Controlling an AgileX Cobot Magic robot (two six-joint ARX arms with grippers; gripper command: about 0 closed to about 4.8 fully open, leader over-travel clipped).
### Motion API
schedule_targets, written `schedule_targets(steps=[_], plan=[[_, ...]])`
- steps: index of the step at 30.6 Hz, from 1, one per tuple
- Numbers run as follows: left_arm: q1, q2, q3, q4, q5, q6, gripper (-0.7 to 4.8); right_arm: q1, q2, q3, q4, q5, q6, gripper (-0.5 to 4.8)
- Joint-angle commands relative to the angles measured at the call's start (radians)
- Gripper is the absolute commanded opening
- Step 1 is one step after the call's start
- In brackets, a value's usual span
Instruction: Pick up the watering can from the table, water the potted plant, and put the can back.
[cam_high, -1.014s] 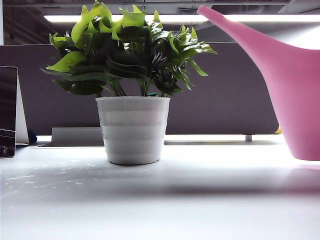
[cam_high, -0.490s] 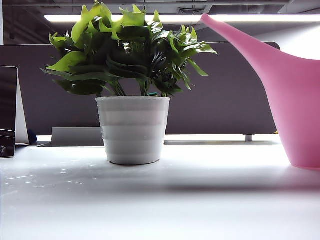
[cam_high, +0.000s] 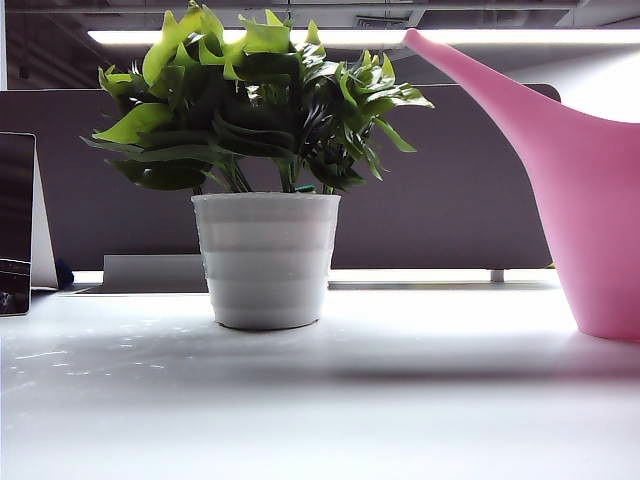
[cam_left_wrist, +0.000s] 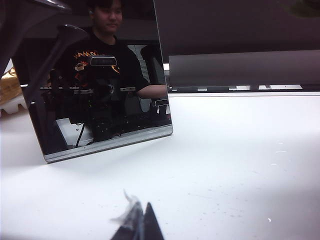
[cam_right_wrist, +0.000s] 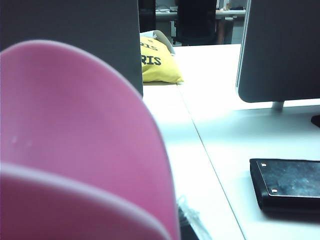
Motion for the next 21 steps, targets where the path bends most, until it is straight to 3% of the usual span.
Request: schedule_targets(steps=[1, 17, 21], plan=[[0.002, 0.001, 0.001, 0.012, 0.0, 0.0, -0.05, 0.0, -0.008, -0.003, 0.027, -0.001, 0.02, 1.27], [0.002, 0.001, 0.001, 0.012, 0.0, 0.0, -0.05, 0.0, -0.011, -0.108, 0.022, -0.002, 0.02, 1.28], [0.002, 0.001, 0.001, 0.012, 0.0, 0.0, -0.05, 0.0, -0.011, -0.13, 0.027, -0.002, 0.02, 1.82]])
